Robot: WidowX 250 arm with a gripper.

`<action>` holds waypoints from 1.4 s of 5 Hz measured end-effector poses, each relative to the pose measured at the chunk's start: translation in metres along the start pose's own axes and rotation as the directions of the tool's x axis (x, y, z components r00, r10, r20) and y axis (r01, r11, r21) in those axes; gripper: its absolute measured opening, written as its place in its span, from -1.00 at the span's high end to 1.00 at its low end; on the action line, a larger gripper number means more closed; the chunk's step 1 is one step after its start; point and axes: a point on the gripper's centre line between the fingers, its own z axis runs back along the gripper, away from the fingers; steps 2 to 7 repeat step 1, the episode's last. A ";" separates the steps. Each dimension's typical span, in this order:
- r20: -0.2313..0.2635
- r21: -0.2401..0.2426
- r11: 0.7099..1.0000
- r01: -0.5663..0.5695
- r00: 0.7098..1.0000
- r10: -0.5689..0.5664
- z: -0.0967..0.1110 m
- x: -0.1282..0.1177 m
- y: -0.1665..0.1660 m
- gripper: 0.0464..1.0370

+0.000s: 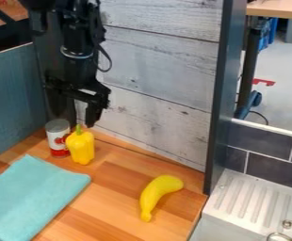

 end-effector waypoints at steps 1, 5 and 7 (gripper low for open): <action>-0.014 -0.041 0.996 0.076 0.997 -0.077 0.006 -0.020 -0.024 -0.93; -0.014 -0.041 0.996 0.076 0.997 -0.077 0.006 -0.020 -0.024 -0.93; -0.014 -0.041 0.996 0.076 0.997 -0.077 0.006 -0.020 -0.024 -0.93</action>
